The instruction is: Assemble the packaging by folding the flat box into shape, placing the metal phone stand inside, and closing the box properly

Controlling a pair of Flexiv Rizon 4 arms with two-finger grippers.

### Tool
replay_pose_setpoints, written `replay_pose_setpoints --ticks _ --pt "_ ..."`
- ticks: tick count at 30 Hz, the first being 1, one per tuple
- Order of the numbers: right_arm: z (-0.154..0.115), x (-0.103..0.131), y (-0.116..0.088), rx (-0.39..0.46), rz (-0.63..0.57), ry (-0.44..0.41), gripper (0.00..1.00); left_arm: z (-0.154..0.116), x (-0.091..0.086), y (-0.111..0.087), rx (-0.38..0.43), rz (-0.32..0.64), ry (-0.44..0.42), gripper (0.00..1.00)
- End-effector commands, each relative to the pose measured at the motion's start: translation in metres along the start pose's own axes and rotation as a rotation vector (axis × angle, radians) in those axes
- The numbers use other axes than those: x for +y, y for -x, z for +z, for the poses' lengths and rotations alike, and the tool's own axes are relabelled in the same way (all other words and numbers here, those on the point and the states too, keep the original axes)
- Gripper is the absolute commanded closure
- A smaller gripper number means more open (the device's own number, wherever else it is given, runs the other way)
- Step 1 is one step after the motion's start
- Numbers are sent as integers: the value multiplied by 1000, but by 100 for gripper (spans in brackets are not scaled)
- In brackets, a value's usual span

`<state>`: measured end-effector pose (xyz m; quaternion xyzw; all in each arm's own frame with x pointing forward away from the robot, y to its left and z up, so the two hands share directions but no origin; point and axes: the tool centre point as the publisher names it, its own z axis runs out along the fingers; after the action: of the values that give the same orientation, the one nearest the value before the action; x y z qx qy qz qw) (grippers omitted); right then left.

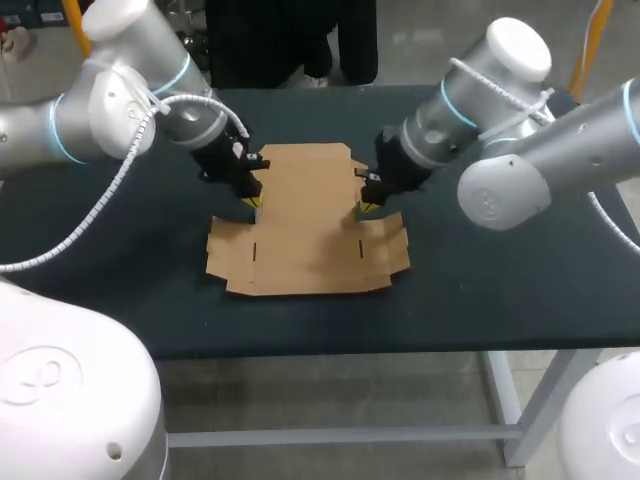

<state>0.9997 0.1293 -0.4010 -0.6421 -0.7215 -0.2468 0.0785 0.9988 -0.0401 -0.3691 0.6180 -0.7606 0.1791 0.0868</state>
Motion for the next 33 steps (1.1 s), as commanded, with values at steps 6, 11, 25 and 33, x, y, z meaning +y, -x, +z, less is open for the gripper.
replay_pose_setpoints --ticks 6,11,25,33 --pt "-29 -1 34 268 -7 -41 100 -22 6 8 41 -22 7 100" --pt "-35 -3 44 297 -5 -46 100 -32 12 11 52 -37 19 100" --pt "-56 -12 55 340 -17 -57 100 -52 34 14 55 -76 -26 100" --pt "-70 -23 48 341 -25 -62 100 -71 55 14 66 -97 -47 100"
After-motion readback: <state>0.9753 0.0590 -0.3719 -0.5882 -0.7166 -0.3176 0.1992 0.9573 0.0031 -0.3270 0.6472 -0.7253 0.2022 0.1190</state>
